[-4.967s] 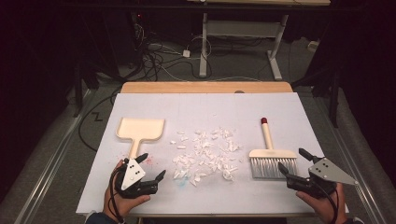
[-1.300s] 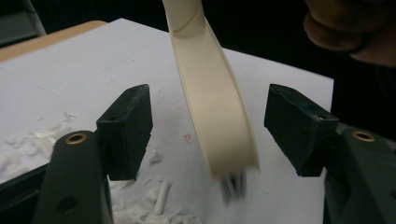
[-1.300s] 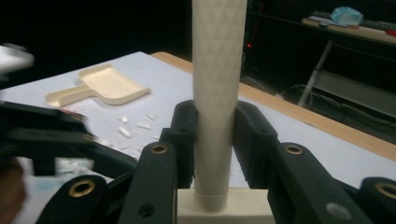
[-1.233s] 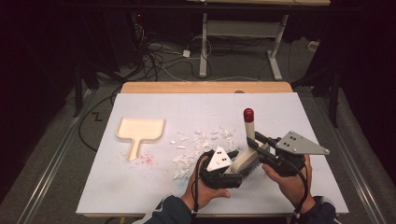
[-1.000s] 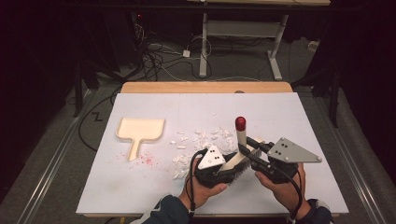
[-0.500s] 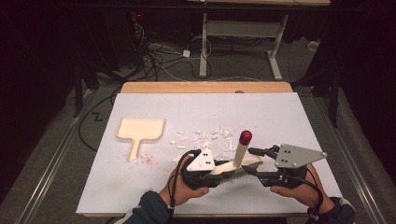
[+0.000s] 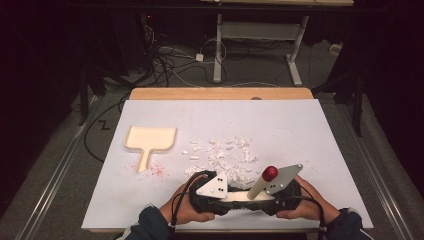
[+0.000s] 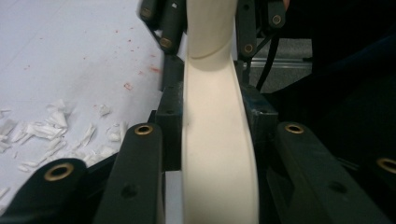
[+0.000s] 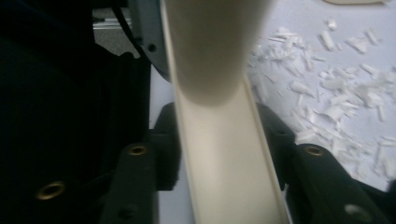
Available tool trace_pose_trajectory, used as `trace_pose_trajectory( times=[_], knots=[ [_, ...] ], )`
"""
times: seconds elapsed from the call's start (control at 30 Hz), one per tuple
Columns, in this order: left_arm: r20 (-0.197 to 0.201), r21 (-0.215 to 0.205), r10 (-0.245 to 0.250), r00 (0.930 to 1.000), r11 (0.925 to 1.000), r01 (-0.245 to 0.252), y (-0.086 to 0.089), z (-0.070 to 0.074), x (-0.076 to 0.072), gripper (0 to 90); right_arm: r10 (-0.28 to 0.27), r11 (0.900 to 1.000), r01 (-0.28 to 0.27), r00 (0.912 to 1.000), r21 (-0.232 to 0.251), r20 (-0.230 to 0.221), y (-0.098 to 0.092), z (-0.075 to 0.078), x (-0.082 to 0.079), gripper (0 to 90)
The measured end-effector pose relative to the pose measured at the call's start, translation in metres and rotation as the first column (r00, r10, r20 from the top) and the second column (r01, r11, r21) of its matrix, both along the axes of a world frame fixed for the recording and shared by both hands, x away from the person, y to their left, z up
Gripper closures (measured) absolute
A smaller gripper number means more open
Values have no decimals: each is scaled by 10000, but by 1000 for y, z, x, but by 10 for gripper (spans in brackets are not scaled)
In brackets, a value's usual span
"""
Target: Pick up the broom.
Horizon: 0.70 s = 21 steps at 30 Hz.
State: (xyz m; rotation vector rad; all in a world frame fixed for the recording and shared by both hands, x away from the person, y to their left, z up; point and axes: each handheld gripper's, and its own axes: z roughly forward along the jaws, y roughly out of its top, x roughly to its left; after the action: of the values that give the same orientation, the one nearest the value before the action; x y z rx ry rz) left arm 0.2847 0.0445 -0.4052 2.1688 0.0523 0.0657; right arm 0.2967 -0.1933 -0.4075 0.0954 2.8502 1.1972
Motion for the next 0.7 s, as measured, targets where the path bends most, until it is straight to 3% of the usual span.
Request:
trace_pose_trajectory(
  times=[0.13, 0.2, 0.27, 0.33, 0.4, 0.43, 0.47, 0.5, 0.53, 0.57, 0.6, 0.63, 0.67, 0.7],
  knots=[
    [86, -168, 305, 9995, 9994, -304, 2, 0, 2, 574, 210, 9998, -209, 9997, -40, 160, 2, -1, -1, 682],
    [341, -167, 575, 9978, 9982, -569, 5, 2, 2, 532, 86, 10000, -84, 9988, -47, 478, 1, 1, 0, 682],
    [448, -468, 901, 9949, 9950, -880, 11, 4, 2, 477, -240, 9997, 243, 9987, -50, 459, -3, 3, -1, 682],
    [695, -542, 1420, 9874, 9889, -1384, 19, 6, 2, 425, -616, 9981, 619, 9957, -26, 694, -7, 5, 1, 682],
    [1235, -469, 2136, 9691, 9767, -2093, 27, 5, 0, 310, -1042, 9945, 1029, 9909, 197, 857, -12, 8, 3, 681],
    [1235, -469, 2136, 9691, 9767, -2093, 27, 5, 0, 309, -1352, 9907, 1333, 9876, 289, 803, -15, 9, 4, 681],
    [1389, -571, 2583, 9560, 9659, -2527, 37, 4, 0, 291, -1511, 9882, 1479, 9840, 396, 941, -17, 11, 6, 681],
    [1389, -571, 2583, 9560, 9659, -2527, 37, 4, 0, 262, -1511, 9882, 1479, 9840, 396, 941, -17, 11, 6, 681],
    [1641, -698, 3169, 9341, 9483, -3095, 49, 2, -2, 237, -1969, 9796, 1917, 9755, 602, 983, -24, 14, 9, 681],
    [1641, -698, 3169, 9341, 9483, -3095, 49, 2, -2, 223, -1969, 9796, 1917, 9755, 602, 983, -24, 14, 9, 681],
    [1915, -798, 3741, 9074, 9274, -3655, 62, -2, -3, 215, -2272, 9719, 2189, 9686, 871, 1012, -31, 17, 12, 681],
    [1915, -798, 3741, 9074, 9274, -3655, 62, -2, -3, 205, -2522, 9652, 2427, 9623, 970, 1021, -34, 18, 13, 681],
    [2061, -910, 4273, 8803, 9041, -4175, 76, -8, -5, 189, -2582, 9633, 2476, 9603, 1038, 1056, -37, 20, 14, 681],
    [2061, -910, 4273, 8803, 9041, -4175, 76, -8, -5, 184, -2582, 9633, 2476, 9603, 1038, 1056, -37, 20, 14, 681]
  ],
)
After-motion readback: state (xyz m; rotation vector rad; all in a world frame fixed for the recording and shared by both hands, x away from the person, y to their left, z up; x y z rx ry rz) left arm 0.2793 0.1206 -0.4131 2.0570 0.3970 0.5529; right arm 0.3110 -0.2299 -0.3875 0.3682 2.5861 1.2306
